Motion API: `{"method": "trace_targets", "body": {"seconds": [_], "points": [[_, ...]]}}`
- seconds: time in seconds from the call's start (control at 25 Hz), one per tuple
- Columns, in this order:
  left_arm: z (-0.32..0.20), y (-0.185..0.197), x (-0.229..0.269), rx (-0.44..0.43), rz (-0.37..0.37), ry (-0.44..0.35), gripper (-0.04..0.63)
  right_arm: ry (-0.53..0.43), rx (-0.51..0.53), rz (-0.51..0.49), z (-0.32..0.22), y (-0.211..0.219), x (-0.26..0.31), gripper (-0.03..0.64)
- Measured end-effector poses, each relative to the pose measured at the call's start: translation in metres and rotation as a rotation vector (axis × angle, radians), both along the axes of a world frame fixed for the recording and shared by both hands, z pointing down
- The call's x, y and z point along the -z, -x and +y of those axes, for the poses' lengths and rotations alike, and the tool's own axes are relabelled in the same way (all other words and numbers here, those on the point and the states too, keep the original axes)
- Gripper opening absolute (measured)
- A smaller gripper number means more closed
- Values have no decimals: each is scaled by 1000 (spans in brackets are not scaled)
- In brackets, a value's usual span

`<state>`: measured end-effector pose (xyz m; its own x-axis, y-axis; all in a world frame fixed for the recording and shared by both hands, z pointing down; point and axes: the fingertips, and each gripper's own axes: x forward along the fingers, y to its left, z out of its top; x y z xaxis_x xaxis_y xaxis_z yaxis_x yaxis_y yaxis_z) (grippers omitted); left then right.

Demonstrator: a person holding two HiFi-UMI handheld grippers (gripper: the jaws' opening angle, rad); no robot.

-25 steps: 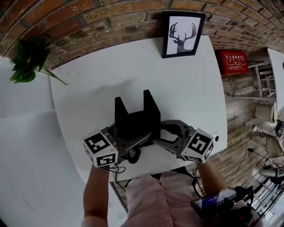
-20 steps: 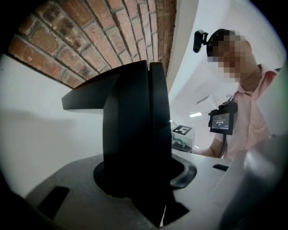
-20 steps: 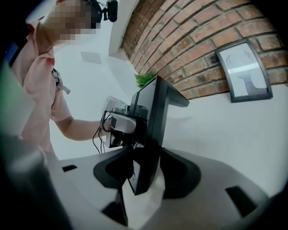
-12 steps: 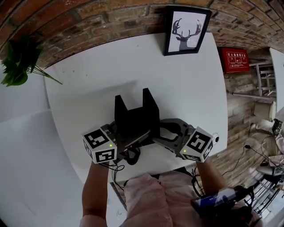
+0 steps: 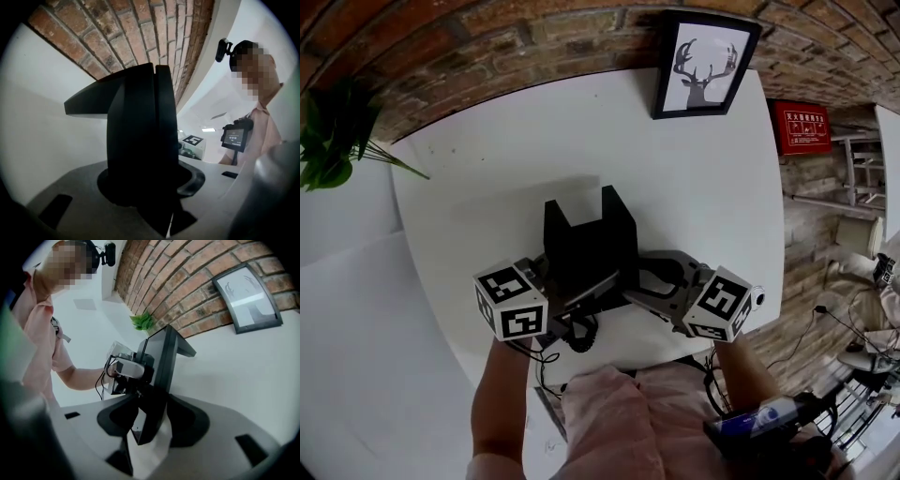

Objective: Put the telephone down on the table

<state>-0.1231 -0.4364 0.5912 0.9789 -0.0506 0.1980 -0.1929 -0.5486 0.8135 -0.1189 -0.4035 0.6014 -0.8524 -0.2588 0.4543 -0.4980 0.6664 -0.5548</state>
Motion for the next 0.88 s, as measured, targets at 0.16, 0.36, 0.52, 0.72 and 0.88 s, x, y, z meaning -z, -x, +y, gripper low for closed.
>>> {"method": "trace_targets", "body": {"seconds": [0.16, 0.36, 0.52, 0.72, 0.88], "points": [[-5, 0, -6, 8, -27, 72, 170, 25, -5, 5, -4, -1, -2, 196], [-8, -2, -11, 12, -45, 126, 170, 64, -4, 14, -7, -3, -5, 196], [-9, -2, -12, 11, -50, 140, 172, 82, 0, 10, -8, -3, -6, 196], [-10, -1, -13, 30, -62, 147, 183, 102, 4, 9, -7, -3, -7, 195], [-12, -2, -16, 62, -104, 145, 221, 105, 7, 8, -8, -3, -7, 192]]}}
